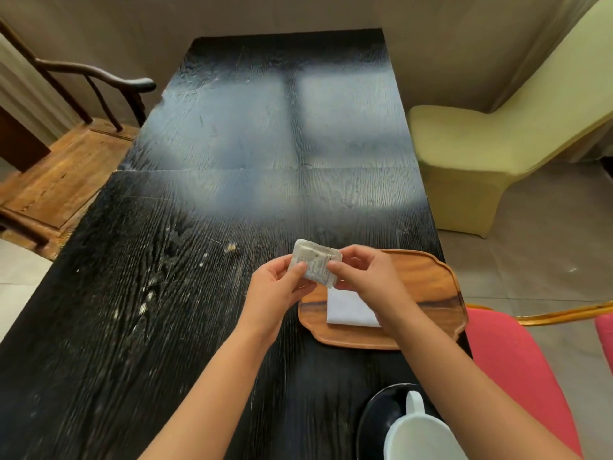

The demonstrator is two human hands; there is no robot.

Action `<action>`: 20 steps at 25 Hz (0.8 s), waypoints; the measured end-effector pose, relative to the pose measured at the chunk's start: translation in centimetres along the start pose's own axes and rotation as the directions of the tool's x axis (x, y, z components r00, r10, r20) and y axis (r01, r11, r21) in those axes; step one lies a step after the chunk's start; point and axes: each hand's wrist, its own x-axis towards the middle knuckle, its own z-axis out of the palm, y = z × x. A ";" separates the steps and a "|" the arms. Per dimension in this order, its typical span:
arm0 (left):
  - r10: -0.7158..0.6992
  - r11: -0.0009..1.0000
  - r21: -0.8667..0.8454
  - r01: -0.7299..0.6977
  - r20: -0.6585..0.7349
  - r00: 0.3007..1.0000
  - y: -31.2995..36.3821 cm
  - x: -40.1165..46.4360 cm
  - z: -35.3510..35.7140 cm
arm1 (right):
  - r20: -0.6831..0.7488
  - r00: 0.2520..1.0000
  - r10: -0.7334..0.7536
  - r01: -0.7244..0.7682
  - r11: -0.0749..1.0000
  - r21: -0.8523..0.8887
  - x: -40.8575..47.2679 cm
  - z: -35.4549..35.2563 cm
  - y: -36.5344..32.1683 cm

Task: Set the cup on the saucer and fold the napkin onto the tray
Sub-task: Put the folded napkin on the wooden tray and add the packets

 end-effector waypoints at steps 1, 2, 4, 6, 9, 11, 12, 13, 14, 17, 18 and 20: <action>0.012 0.999 0.046 -0.009 -0.066 0.998 -0.1 -0.4 0.3 | -0.043 0.998 -0.047 0.047 0.999 -0.017 -0.5 0.3 0.2; 0.033 0.993 0.120 -0.013 -0.171 0.985 -0.2 -0.7 0.6 | -0.103 0.989 -0.108 0.100 0.992 -0.075 -0.8 0.6 0.4; 0.037 0.991 0.130 0.009 -0.350 0.936 0.1 -1.7 1.4 | -0.200 0.925 -0.322 0.239 0.905 -0.351 -1.4 0.7 0.7; -0.131 0.989 -0.111 0.100 -0.329 0.935 1.0 -2.5 2.1 | -0.121 0.780 -0.614 0.376 0.614 -0.694 -2.0 0.5 0.7; -0.257 0.950 -0.231 0.209 -0.198 0.946 2.1 -3.2 2.4 | 0.215 0.569 -0.793 0.459 0.090 -0.884 -3.4 0.1 0.8; -0.237 0.963 -0.169 0.210 -0.164 0.958 2.2 -3.4 2.5 | 0.310 0.496 -0.811 0.449 -0.065 -0.891 -4.0 -0.2 1.0; -0.224 0.969 -0.140 0.202 -0.165 0.961 2.1 -3.5 2.5 | 0.326 0.488 -0.810 0.444 -0.091 -0.892 -4.1 -0.5 1.0; -0.210 0.974 -0.120 0.191 -0.176 0.962 1.8 -3.6 2.5 | 0.343 0.477 -0.809 0.439 -0.119 -0.891 -4.2 -0.7 1.1; -0.189 0.980 -0.101 0.173 -0.193 0.963 1.5 -3.7 2.5 | 0.364 0.470 -0.804 0.441 -0.143 -0.886 -4.5 -0.9 1.3; -0.087 0.995 -0.070 0.074 -0.211 0.974 1.1 -3.9 2.5 | 0.301 0.572 -0.763 0.482 0.015 -0.876 -5.5 -1.0 1.7; -0.047 0.997 -0.072 0.034 -0.186 0.982 1.0 -3.9 2.4 | 0.167 0.657 -0.735 0.459 0.214 -0.862 -5.8 -1.0 1.6; 0.010 0.998 -0.057 -0.016 -0.095 0.995 1.1 -4.0 2.2 | -0.104 0.871 -0.480 0.327 0.724 -0.607 -6.0 -1.4 0.3</action>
